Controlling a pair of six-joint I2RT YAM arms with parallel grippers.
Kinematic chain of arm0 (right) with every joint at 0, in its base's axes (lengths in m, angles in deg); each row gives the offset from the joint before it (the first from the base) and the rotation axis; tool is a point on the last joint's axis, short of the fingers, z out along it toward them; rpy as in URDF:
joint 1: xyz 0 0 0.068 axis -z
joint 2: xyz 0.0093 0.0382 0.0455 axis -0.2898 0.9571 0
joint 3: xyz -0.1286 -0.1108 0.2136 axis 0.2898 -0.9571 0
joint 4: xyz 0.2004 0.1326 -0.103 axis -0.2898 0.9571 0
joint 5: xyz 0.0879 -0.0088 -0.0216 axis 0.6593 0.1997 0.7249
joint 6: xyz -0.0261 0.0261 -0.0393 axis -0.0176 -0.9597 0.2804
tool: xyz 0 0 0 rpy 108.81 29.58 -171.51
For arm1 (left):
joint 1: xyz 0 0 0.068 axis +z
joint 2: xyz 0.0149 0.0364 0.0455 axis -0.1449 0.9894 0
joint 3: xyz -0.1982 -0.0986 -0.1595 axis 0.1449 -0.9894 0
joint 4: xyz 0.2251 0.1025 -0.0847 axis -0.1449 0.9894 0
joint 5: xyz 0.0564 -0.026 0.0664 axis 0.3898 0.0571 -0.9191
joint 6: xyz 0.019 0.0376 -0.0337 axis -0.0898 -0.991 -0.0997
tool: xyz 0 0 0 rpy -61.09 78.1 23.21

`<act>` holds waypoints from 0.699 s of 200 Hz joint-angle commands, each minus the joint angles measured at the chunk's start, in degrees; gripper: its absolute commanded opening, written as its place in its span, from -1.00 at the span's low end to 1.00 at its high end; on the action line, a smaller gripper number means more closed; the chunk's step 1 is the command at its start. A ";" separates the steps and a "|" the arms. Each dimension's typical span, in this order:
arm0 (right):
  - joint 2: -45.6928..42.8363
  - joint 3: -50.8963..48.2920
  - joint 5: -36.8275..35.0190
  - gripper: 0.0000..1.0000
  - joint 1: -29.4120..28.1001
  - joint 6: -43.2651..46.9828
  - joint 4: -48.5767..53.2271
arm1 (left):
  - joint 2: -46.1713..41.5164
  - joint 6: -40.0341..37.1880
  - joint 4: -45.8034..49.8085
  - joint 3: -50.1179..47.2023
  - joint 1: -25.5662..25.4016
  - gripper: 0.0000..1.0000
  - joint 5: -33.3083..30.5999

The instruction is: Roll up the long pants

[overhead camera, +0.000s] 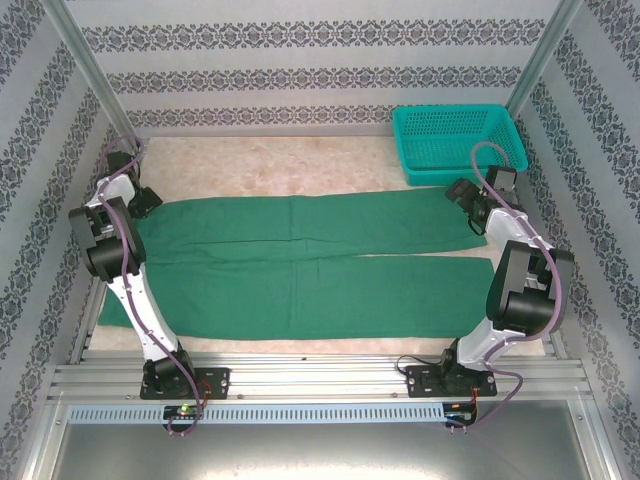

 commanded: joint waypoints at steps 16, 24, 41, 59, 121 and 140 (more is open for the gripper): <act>1.68 2.38 0.27 0.95 0.23 -0.60 0.51 | 2.19 -1.04 5.46 2.91 0.71 0.37 -1.34; 2.23 2.81 0.16 0.95 0.16 -0.77 0.82 | 2.42 -1.14 5.68 3.21 0.71 -0.18 -1.12; 3.43 4.20 -0.44 0.95 0.17 -0.68 2.13 | 2.45 -1.32 5.86 3.15 0.71 -1.00 -1.19; 4.47 6.22 -1.72 0.95 0.18 -0.39 4.63 | 1.39 -1.67 5.34 1.79 0.65 -1.00 -1.49; 13.65 21.74 -5.67 0.87 -0.12 3.62 25.77 | -10.69 -4.32 -0.01 -13.67 0.10 -1.00 -1.93; 14.13 21.24 -2.96 0.24 -0.12 5.18 26.15 | -10.98 -4.44 -0.60 -13.66 -0.15 -1.00 -0.35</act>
